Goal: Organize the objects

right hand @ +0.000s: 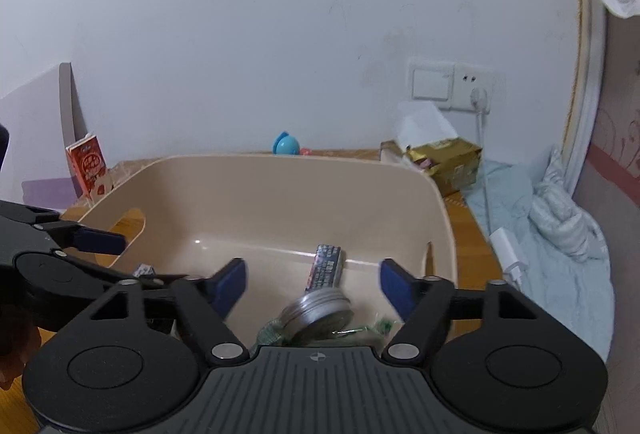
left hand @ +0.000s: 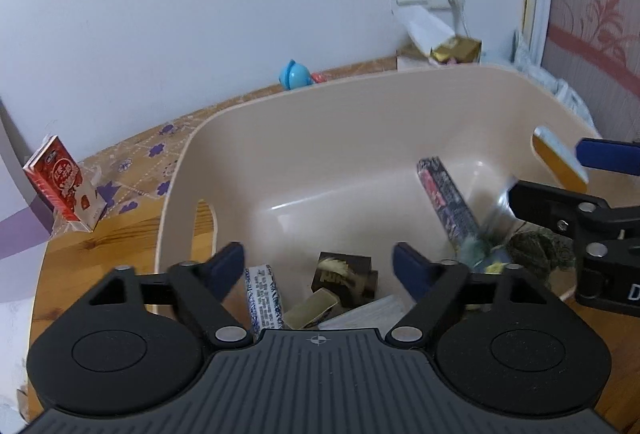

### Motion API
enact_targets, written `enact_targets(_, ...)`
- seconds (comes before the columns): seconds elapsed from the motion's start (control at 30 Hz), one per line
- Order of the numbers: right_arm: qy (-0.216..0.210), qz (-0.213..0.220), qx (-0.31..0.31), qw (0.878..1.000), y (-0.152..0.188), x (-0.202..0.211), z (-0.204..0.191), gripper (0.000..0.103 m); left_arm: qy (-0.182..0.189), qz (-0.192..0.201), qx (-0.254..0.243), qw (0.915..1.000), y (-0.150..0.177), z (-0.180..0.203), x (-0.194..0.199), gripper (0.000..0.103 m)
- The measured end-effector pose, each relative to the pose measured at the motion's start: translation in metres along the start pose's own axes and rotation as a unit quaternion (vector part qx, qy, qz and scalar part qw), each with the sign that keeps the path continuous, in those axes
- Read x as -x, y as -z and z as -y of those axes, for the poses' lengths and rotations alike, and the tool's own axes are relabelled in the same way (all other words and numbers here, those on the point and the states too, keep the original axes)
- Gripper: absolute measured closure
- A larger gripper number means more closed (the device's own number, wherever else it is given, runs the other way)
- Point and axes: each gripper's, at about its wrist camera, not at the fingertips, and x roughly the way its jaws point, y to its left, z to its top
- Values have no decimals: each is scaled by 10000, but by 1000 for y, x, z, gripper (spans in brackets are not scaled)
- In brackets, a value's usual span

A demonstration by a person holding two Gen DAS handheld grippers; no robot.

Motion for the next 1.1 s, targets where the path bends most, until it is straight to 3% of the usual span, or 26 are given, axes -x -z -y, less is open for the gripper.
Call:
enact_targets(0.17, 36, 152, -152, 9998, -1, 18, 7, 0, 9, 276, 109, 9996, 5, -5, 24, 11)
enact_targets(0.37, 19, 90, -355, 9993, 4, 38, 8, 0, -21, 328, 170, 9993, 14, -9, 44, 11)
enact_targets(0.77, 116, 197, -91, 9997, 17, 82, -16, 0, 51, 580, 470, 9972, 37, -24, 102, 11)
enact_targets(1.1, 150, 138, -10, 9998, 33, 124, -31, 0, 91, 790, 270, 9965, 61, -27, 154, 11)
